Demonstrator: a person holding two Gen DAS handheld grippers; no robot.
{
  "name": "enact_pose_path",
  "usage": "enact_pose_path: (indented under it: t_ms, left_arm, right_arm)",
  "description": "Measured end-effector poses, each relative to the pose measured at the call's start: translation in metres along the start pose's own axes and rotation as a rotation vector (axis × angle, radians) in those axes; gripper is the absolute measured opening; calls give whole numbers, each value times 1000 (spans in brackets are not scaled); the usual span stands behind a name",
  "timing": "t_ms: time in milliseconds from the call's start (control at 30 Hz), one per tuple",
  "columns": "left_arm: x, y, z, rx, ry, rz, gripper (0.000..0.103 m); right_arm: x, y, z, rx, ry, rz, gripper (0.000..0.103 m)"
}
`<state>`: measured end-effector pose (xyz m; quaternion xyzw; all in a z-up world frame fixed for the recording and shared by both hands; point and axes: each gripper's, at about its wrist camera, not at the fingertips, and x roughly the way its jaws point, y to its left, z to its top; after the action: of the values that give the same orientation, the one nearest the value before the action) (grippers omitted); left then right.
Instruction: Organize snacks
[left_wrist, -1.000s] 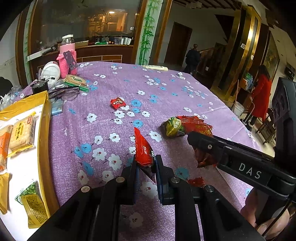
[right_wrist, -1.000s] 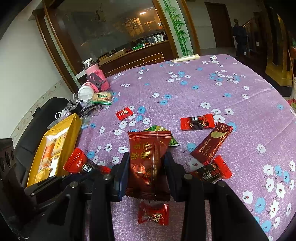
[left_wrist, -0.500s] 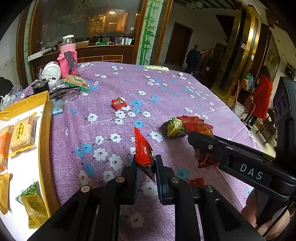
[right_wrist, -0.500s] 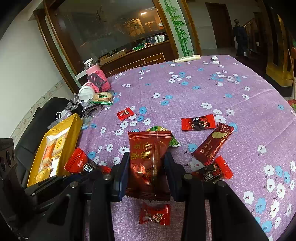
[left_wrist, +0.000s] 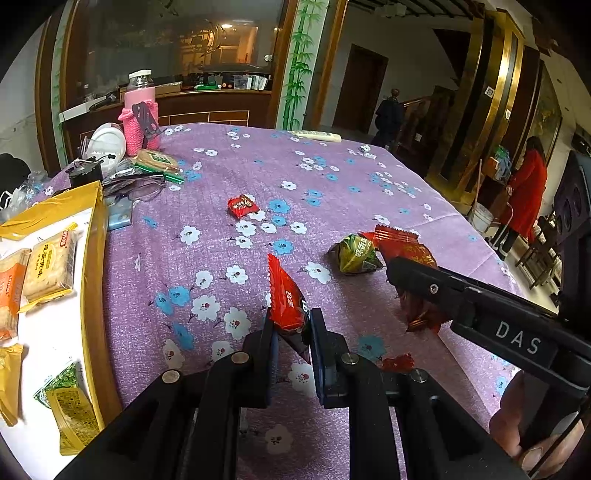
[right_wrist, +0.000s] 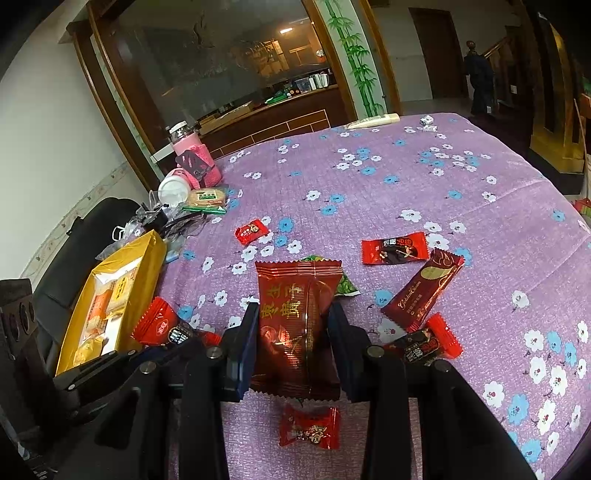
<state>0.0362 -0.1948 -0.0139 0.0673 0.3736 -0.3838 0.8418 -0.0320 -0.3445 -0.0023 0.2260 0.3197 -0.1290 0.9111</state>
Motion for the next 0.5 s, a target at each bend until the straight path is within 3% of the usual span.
enact_pose_path:
  t_ms: [500]
  left_arm:
    - [2, 1, 1, -13, -3, -5, 15]
  right_arm:
    - [2, 0, 0, -3, 8, 11, 35]
